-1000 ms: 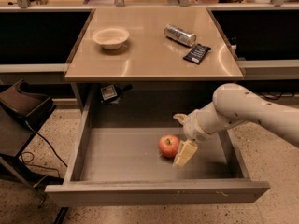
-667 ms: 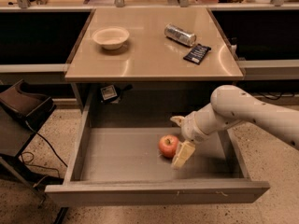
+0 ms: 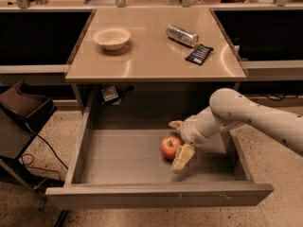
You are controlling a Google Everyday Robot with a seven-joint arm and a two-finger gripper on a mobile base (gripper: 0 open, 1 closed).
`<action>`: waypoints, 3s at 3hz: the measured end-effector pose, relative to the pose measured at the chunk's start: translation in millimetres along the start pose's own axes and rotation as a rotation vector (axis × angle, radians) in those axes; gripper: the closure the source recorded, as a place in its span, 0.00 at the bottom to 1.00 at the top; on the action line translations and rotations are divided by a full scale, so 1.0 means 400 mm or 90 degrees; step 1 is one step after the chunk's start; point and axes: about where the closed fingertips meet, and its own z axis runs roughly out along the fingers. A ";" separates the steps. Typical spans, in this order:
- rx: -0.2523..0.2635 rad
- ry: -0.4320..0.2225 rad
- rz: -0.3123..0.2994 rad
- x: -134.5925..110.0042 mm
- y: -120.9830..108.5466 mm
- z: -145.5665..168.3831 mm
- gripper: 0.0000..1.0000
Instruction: Pick apple from top drawer and place on counter
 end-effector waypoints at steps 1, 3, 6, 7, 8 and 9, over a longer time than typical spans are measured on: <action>0.000 0.000 0.000 0.000 0.000 0.000 0.11; 0.000 0.000 0.000 0.000 0.000 0.000 0.58; 0.155 0.117 -0.032 -0.226 0.121 -0.276 1.00; 0.165 0.118 -0.039 -0.301 0.091 -0.389 1.00; 0.171 0.049 -0.020 -0.323 -0.090 -0.467 1.00; 0.170 0.051 -0.021 -0.325 -0.083 -0.464 1.00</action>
Offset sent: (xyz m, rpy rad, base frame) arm 0.0000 0.0000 0.0000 0.0000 0.0000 0.0001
